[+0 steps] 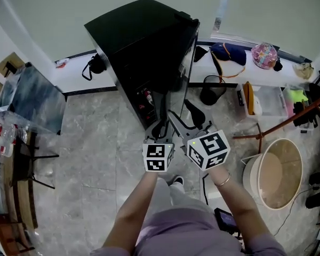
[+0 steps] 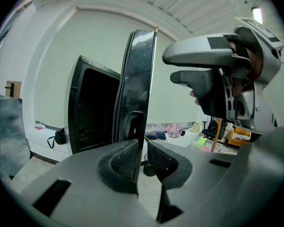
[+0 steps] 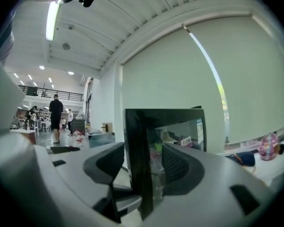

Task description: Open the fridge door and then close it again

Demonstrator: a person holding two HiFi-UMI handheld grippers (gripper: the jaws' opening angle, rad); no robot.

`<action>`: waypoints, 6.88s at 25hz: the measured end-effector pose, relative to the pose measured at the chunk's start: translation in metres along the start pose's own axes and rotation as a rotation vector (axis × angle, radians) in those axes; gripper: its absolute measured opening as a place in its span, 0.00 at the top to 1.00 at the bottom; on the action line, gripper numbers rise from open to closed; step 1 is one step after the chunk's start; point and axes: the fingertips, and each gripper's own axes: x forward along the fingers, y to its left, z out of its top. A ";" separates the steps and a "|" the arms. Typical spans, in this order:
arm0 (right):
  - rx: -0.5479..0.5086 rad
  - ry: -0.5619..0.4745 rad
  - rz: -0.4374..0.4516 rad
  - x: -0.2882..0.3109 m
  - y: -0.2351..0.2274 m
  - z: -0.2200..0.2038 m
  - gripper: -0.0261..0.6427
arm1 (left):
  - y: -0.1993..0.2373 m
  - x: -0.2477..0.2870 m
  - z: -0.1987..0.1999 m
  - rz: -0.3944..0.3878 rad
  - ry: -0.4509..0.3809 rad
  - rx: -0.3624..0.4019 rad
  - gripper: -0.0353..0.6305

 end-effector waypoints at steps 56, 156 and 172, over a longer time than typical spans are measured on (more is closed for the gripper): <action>-0.044 -0.005 -0.264 -0.130 -0.140 -0.005 0.58 | -0.200 0.060 -0.024 -0.613 0.099 0.072 0.72; 0.133 -0.004 -0.767 -0.150 -0.353 -0.052 0.70 | -0.056 0.200 0.046 -0.371 0.072 0.004 0.81; 0.118 0.007 -0.649 -0.134 -0.428 -0.047 0.52 | -0.154 0.278 0.056 -0.596 0.100 0.067 0.81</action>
